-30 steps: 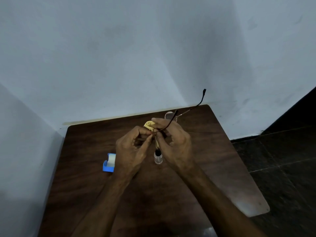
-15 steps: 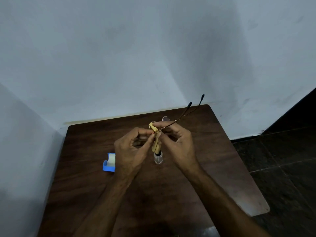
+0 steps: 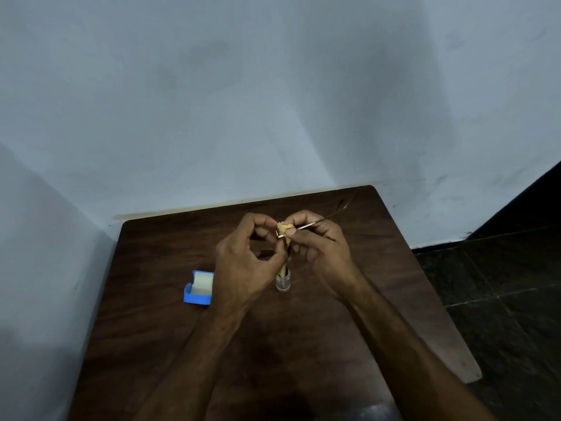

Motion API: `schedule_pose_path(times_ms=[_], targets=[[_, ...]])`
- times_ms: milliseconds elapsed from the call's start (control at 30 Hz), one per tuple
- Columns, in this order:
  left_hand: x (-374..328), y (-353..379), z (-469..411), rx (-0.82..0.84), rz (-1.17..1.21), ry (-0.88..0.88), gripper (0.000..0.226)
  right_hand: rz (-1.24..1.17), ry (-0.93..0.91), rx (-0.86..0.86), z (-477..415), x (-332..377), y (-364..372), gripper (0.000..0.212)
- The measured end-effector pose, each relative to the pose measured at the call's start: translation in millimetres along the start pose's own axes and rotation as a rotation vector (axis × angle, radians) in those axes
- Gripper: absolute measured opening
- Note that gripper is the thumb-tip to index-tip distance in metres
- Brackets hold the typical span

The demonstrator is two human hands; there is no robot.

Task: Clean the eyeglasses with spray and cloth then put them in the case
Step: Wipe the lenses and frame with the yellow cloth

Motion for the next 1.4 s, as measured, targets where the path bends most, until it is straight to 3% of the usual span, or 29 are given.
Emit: schedule_pose_path(times_ms=[300, 433, 533, 767, 1067, 1167, 1400], targets=[[7, -2, -3, -0.003, -0.067, -0.007, 0.014, 0.026, -0.08, 0.077, -4, 9, -3, 0.014], [5, -3, -5, -0.016, -0.04, -0.03, 0.014, 0.187, -0.118, 0.11, -2, 4, -8, 0.025], [8, -3, -5, -0.017, -0.031, -0.066, 0.016, 0.251, -0.107, 0.08, -1, -1, -11, 0.037], [6, -3, -9, 0.033, -0.014, -0.118, 0.013, 0.184, -0.148, -0.035, -1, -5, -9, 0.023], [10, 0, -11, 0.139, -0.081, -0.12, 0.01, 0.14, -0.206, -0.175, -6, 4, -13, 0.034], [12, 0, -9, 0.141, -0.08, -0.114, 0.011, 0.077, -0.196, -0.195, -7, 7, -16, 0.038], [9, 1, -8, 0.169, -0.078, -0.069, 0.01, 0.174, -0.195, -0.185, 1, 3, -9, 0.048]])
Point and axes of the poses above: each hand's wrist, its own z-axis away from the middle knuckle, its own y-axis out of the palm, x = y × z, the point moved 2 cm from there along -z, towards the middle knuckle, and after that the axes turned 3 degrees about -y, right-handed, at the moved point
